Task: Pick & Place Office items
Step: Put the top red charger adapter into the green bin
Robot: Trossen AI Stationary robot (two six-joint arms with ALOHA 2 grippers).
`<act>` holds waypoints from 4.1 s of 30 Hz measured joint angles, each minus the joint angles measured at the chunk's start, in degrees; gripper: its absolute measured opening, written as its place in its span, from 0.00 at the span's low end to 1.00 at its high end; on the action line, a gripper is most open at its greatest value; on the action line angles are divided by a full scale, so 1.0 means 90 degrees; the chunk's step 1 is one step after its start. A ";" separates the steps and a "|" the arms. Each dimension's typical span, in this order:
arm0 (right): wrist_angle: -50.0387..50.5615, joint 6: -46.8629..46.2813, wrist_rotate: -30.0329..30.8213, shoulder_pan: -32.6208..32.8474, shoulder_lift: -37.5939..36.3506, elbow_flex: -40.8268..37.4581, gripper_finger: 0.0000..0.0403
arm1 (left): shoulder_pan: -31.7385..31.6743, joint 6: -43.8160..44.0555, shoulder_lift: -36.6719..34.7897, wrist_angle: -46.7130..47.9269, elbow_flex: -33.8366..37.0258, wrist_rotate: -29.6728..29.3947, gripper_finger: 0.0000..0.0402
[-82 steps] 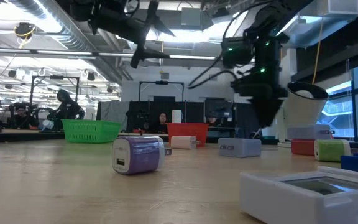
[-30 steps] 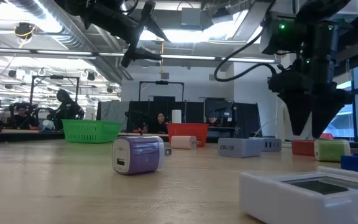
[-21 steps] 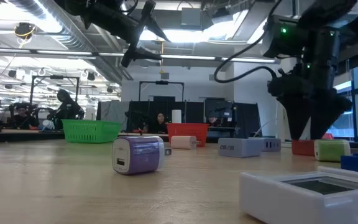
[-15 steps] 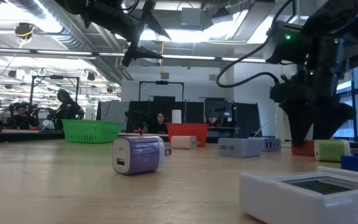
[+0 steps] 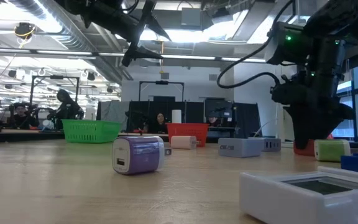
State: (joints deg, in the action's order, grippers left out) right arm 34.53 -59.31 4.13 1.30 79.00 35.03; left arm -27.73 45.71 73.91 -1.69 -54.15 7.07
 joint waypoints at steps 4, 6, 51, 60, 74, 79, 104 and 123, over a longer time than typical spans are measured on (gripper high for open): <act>0.0065 0.0131 -0.0063 0.0003 -0.0244 0.0164 0.51 | 0.0000 0.0001 0.0000 -0.0002 0.0000 0.0000 0.65; 0.0022 0.0332 0.0118 0.0002 -0.0430 0.0385 0.51 | 0.0000 0.0001 0.0000 -0.0004 0.0000 0.0001 0.65; -0.2409 0.7046 0.1182 -0.0332 -0.1078 0.3201 0.52 | 0.2302 -0.4998 0.0000 -0.3282 0.0005 -0.1775 0.65; -0.2854 0.7047 0.1538 -0.0649 -0.1078 0.3201 0.52 | 0.2443 -0.3888 0.0249 -0.2670 -0.0002 -0.2844 0.65; -0.4132 0.4415 0.1339 -0.1649 -0.0461 0.3206 0.53 | 0.2555 -0.5150 0.0934 -0.3904 -0.0002 -0.4245 0.65; -0.4784 0.4491 0.0885 -0.1644 -0.0005 0.3206 0.53 | 0.2552 -0.5625 0.1154 -0.4025 0.0000 -0.4794 0.65; -0.5950 0.5680 0.0465 -0.1649 0.0539 0.3206 0.53 | 0.1947 -0.3961 0.1188 -0.3898 0.0000 -0.4243 0.65; -0.5891 0.6021 0.0477 -0.1642 0.0556 0.3206 0.55 | 0.1936 -0.3308 0.1188 -0.3838 0.0005 -0.3960 0.41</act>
State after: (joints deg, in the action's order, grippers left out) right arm -18.50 -5.12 8.43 -13.47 84.01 63.88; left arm -10.31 15.94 84.60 -36.23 -54.11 -28.57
